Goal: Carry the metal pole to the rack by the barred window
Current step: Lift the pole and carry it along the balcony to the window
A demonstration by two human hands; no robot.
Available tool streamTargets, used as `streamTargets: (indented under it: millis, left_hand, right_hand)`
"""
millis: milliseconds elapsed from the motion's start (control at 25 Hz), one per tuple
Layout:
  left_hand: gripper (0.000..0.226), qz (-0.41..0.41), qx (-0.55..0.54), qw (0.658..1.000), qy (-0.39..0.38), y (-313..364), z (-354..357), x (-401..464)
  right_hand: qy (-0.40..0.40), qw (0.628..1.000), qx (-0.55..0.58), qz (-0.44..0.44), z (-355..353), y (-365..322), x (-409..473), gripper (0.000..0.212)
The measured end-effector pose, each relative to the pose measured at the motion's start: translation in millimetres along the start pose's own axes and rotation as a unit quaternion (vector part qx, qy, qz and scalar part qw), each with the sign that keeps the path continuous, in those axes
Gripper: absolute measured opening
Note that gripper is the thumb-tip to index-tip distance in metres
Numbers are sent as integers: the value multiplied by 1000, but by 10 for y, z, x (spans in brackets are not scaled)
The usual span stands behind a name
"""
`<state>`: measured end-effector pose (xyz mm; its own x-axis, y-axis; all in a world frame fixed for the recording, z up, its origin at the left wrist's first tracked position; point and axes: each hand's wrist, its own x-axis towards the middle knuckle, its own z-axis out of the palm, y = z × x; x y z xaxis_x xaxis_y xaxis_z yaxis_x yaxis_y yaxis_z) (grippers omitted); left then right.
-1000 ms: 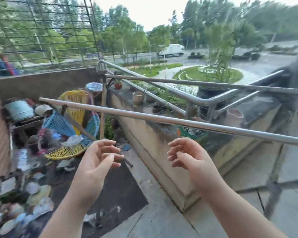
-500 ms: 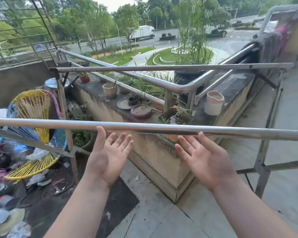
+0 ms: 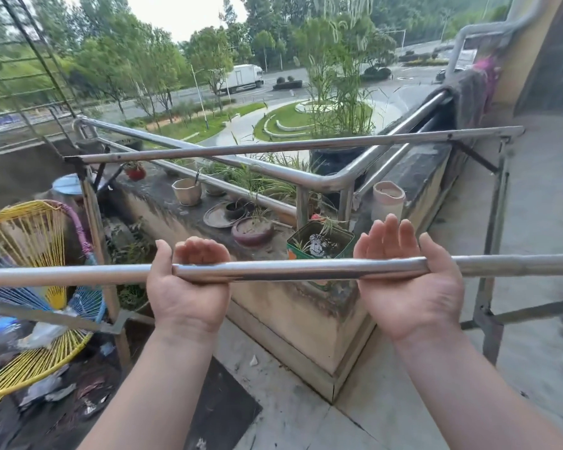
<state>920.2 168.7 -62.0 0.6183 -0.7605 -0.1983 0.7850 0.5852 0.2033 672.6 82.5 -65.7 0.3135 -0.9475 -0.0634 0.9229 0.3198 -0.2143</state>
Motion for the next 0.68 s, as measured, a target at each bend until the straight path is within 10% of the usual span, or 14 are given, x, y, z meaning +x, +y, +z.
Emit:
streamTargets:
  millis: [680]
  left_hand:
    - [51,-119,12,979,-163,396,902,15]
  right_hand:
    - [-125,984,-17,-128,826,88,-205,37]
